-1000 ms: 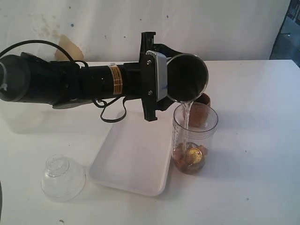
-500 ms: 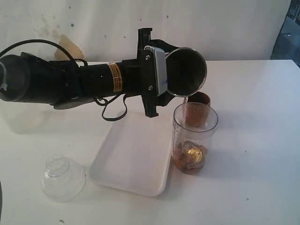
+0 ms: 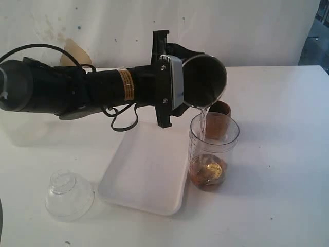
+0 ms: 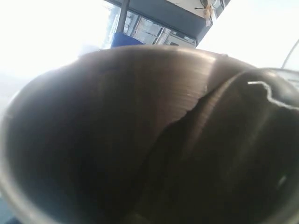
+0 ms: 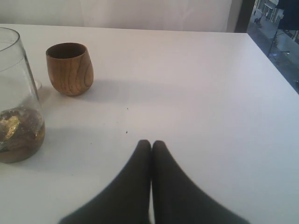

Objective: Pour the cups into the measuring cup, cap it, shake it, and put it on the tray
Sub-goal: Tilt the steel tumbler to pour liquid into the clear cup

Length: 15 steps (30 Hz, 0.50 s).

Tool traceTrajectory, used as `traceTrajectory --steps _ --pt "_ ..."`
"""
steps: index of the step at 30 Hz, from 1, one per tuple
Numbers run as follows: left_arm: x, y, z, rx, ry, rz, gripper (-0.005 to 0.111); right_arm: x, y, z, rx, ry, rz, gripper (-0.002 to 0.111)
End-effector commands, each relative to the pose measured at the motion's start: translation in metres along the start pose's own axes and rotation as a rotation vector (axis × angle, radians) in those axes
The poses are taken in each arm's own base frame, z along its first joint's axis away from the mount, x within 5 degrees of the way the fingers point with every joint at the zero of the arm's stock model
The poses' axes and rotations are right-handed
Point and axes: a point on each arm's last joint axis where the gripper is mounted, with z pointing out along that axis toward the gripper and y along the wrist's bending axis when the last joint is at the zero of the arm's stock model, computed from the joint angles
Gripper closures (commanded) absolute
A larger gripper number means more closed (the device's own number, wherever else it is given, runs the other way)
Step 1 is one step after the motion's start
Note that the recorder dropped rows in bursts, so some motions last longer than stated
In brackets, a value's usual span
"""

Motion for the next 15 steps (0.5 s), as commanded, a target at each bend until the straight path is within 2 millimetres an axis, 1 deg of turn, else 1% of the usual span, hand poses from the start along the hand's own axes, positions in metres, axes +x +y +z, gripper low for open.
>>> traceTrajectory --steps 1,5,15 --pt "-0.0067 0.0128 -0.0009 -0.067 -0.033 0.018 0.107 0.001 -0.0002 -0.0001 0.004 -0.003 0.008 0.108" --pt "-0.0064 0.0129 -0.0009 -0.068 -0.028 0.068 0.107 0.001 -0.0002 -0.0001 0.004 -0.003 0.008 0.108" --pt "-0.0061 0.0133 -0.0009 -0.073 -0.023 0.113 0.107 0.001 -0.0002 -0.0001 0.004 -0.003 0.008 0.108"
